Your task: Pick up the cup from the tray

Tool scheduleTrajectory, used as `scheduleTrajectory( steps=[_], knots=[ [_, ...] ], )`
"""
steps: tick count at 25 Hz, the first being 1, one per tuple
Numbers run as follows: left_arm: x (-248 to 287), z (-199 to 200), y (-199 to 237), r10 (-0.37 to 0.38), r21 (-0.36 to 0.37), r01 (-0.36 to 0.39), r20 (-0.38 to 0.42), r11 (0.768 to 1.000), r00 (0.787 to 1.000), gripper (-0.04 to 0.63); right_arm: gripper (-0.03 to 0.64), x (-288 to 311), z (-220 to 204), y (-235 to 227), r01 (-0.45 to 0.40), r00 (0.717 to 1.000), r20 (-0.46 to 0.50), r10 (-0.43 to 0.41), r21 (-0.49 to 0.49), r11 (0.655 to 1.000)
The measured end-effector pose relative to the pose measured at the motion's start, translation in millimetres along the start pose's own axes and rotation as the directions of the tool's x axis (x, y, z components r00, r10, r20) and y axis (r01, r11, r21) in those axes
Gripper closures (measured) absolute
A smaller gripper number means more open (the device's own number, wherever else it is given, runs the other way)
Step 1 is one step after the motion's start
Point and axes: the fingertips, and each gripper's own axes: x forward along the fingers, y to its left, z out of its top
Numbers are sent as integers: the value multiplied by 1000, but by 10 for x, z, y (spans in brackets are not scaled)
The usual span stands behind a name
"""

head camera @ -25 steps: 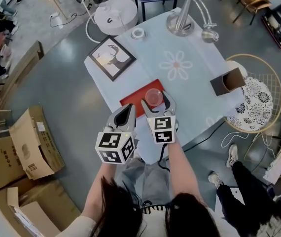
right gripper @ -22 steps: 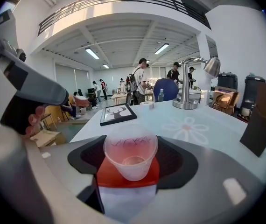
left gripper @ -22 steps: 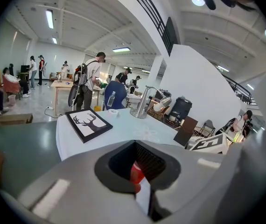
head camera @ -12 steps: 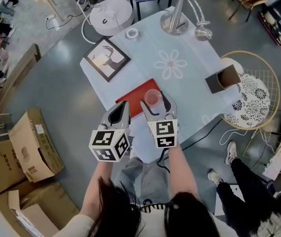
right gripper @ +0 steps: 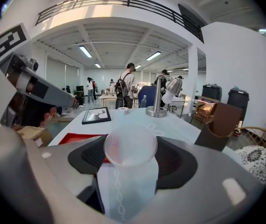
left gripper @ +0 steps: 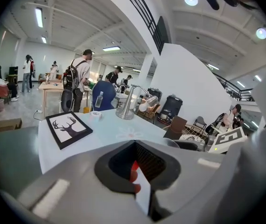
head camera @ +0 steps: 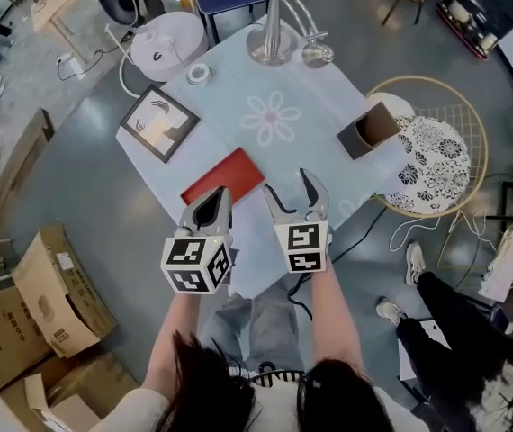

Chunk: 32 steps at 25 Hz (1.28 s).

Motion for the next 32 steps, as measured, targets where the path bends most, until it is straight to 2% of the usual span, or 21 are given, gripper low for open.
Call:
scheduleTrajectory(
  steps=[6,9,12,16,22,32],
  knots=[
    [279,-40,-389,-68,25,69,-25,997,997,595,270,-86,-178,-396,49,999,-7,-49,75,996],
    [398,-87,-537,-77,55,79,-39,995,996,595,270,-74,-280,-557,68,998,-18,-67,91,994],
    [492,-119,-646,-90,54,92,-45,994,995,595,270,-19,-389,-655,75,997,-30,-73,106,992],
    [564,-94,-696,-91,42,92,-34,995,995,595,268,61,-469,-667,73,997,-38,-70,88,993],
    [610,-97,-678,-87,42,89,-40,995,995,595,267,84,-522,-687,88,996,-18,-86,131,987],
    [501,-92,-625,-78,41,80,-34,996,996,595,224,-50,-462,-696,87,995,34,-93,166,982]
  ],
)
